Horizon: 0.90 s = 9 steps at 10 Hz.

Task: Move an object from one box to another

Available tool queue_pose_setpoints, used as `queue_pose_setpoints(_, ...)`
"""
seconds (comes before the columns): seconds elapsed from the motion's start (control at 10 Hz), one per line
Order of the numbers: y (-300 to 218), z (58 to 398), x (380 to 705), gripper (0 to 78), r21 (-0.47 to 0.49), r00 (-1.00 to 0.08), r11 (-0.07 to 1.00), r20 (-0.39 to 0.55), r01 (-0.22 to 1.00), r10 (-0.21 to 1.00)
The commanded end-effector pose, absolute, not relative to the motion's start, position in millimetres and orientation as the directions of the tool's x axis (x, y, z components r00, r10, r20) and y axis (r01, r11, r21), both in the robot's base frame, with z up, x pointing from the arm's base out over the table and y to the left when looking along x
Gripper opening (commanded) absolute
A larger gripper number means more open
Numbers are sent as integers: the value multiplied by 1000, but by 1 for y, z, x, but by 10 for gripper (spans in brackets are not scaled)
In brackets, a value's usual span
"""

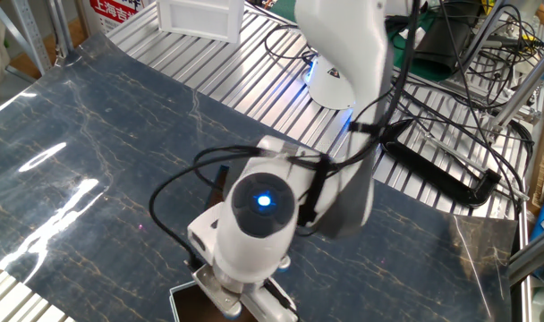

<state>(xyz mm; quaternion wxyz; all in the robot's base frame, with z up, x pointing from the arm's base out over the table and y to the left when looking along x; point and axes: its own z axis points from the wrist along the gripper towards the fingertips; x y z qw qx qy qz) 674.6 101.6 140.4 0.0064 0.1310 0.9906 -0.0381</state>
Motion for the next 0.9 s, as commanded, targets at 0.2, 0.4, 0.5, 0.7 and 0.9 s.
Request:
queue_pose_setpoints(0.2,107,183,670,14,-65,-948,945,-16,319,319)
queue_pose_setpoints(0.4,102,212,655,14,-32,-939,939,-6,343,343)
queue_pose_setpoints(0.5,100,218,649,14,-32,-939,938,-6,344,344)
queue_pose_setpoints(0.7,96,225,635,14,-31,-941,940,-10,339,339)
queue_pose_setpoints(0.9,89,228,612,14,-33,-946,946,-14,323,323)
